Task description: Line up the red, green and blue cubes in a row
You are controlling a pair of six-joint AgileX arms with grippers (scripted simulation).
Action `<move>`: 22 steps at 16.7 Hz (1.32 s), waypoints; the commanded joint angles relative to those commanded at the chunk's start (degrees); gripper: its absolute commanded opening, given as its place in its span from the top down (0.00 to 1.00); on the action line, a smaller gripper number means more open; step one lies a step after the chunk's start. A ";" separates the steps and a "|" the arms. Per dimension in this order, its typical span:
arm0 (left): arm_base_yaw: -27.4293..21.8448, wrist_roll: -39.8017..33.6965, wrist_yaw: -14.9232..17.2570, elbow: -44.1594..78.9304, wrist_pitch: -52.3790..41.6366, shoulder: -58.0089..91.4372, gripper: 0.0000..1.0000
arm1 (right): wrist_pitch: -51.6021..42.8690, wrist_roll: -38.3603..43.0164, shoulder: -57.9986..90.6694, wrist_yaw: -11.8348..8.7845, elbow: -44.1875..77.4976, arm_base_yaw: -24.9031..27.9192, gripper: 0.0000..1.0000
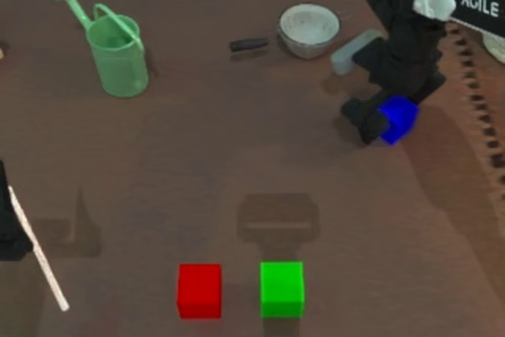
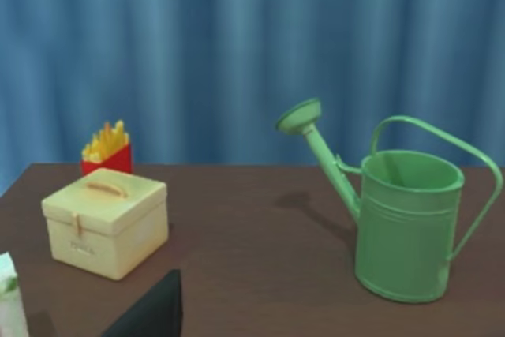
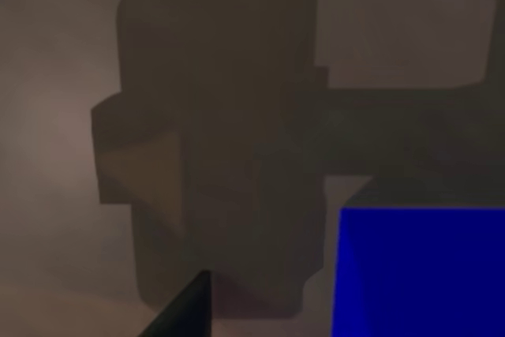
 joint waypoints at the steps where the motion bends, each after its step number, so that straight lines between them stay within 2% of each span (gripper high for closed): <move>1: 0.00 0.00 0.00 0.00 0.00 0.00 0.00 | 0.00 0.00 0.00 0.00 0.00 0.00 0.53; 7: 0.00 0.00 0.00 0.00 0.00 0.00 0.00 | 0.00 0.00 0.00 0.00 0.00 0.00 0.98; 15: 0.00 0.00 0.00 0.00 0.00 0.00 0.00 | 0.00 0.00 0.00 0.00 0.00 0.00 1.00; 17: 0.00 0.00 0.00 0.00 0.00 0.00 0.00 | -0.72 0.43 -1.56 -0.53 0.32 0.08 1.00; 22: 0.00 0.00 0.00 0.00 0.00 0.00 0.00 | -8.44 0.32 -2.21 -0.65 7.10 0.39 1.00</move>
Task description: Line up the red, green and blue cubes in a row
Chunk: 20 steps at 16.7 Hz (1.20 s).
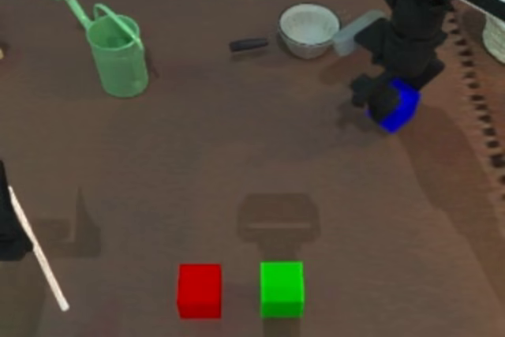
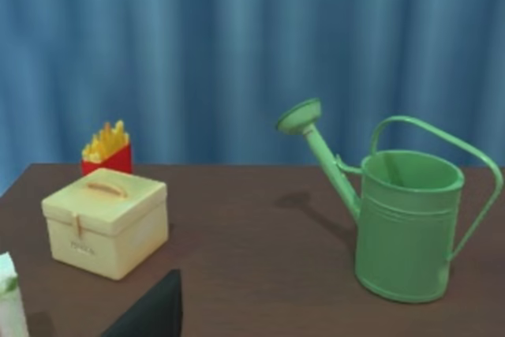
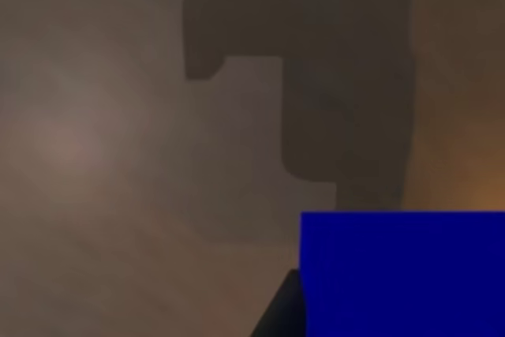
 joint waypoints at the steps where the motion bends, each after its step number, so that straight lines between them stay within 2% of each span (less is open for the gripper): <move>1: 0.00 0.00 0.00 0.00 0.00 0.00 0.00 | -2.03 -0.04 -0.26 0.02 1.76 0.09 1.00; 4: 0.00 0.00 0.00 0.00 0.00 0.00 0.00 | -6.29 -0.01 -0.98 0.10 5.56 0.20 1.00; 11: 0.00 0.00 0.00 0.00 0.00 0.00 0.00 | -6.06 2.09 -2.02 0.10 3.99 0.78 1.00; 15: 0.00 0.00 0.00 0.00 0.00 0.00 0.00 | -3.59 12.73 -8.30 0.27 -5.00 5.33 1.00; 20: 0.00 0.00 0.00 0.00 0.00 0.00 0.00 | 1.21 34.82 -20.65 0.59 -22.99 14.05 1.00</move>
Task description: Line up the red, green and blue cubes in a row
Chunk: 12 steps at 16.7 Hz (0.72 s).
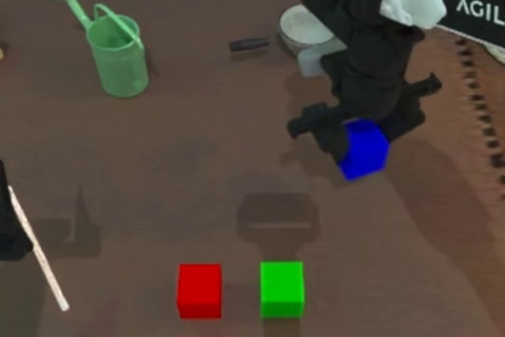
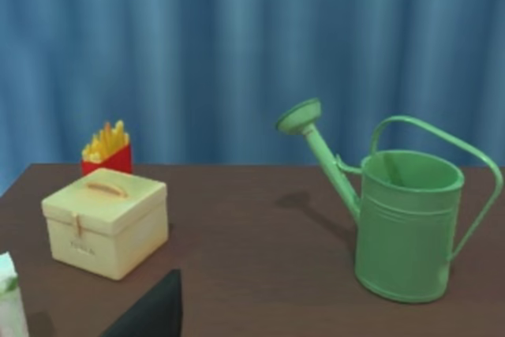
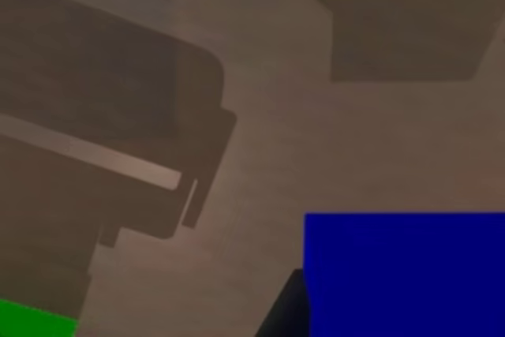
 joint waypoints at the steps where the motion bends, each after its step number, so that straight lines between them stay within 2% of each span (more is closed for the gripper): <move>1: 0.00 0.00 0.00 0.00 0.00 0.00 0.00 | 1.03 5.04 -2.70 0.06 -4.14 1.86 1.00; 4: 0.00 0.00 0.00 0.00 0.00 0.00 0.00 | 4.23 19.18 -10.76 0.29 -16.02 7.14 1.00; 7: 0.00 0.00 0.00 0.00 0.00 0.00 0.00 | 7.19 29.30 -17.74 0.59 -25.24 11.37 1.00; 9: 0.00 0.00 0.00 0.00 0.00 0.00 0.00 | 8.59 33.03 -20.89 0.78 -28.85 13.15 1.00; 12: 0.00 0.00 0.00 0.00 0.00 0.00 0.00 | 9.12 34.29 -22.04 0.85 -30.10 13.78 1.00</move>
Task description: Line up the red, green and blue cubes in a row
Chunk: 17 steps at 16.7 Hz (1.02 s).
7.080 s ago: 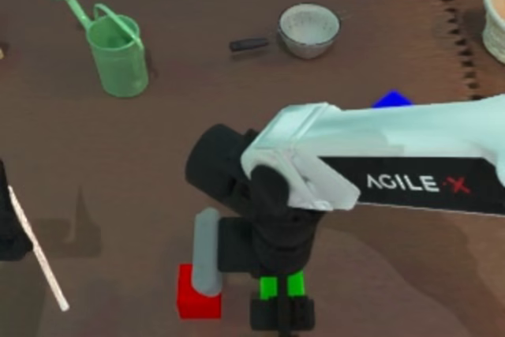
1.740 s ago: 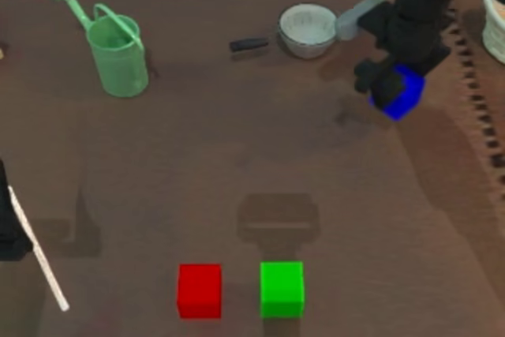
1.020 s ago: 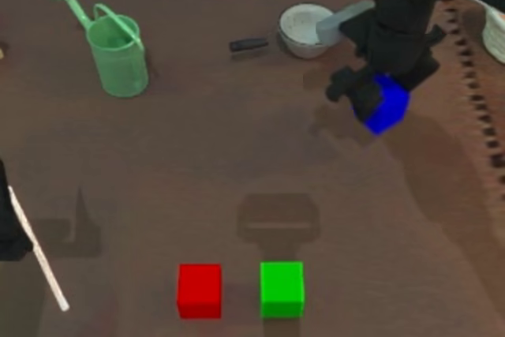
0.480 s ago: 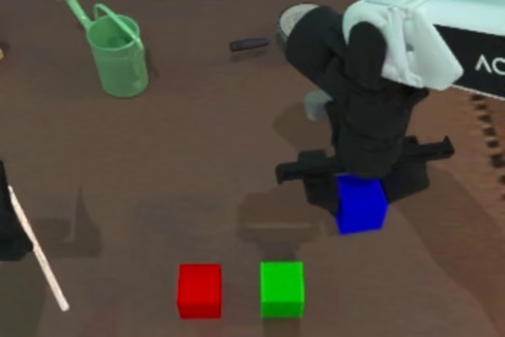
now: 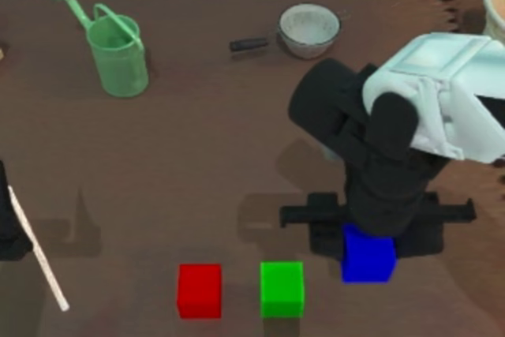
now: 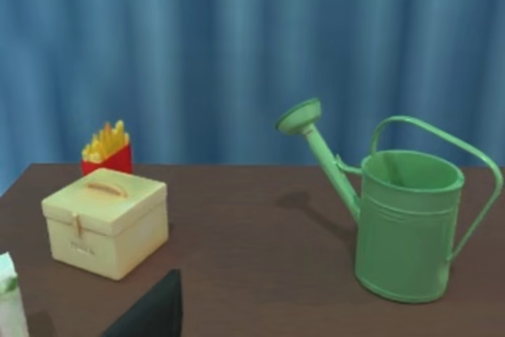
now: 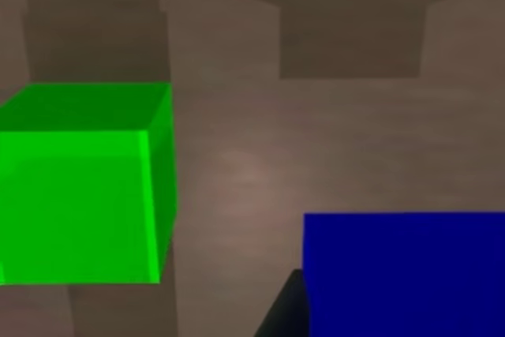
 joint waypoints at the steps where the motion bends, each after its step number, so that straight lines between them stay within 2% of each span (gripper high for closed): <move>1: 0.00 0.00 0.00 0.00 0.00 0.00 0.00 | 0.00 0.00 0.00 0.00 0.00 0.00 1.00; 5: 0.00 0.00 0.00 0.00 0.00 0.00 0.00 | 0.84 0.07 0.57 -0.12 -0.70 -0.34 1.00; 12: 0.00 0.00 0.00 0.00 0.00 0.00 0.00 | 14.92 0.27 5.26 -0.02 -9.42 0.22 1.00; 17: 0.00 0.00 0.00 0.00 0.00 0.00 0.00 | 15.74 0.35 5.69 0.02 -10.05 0.26 1.00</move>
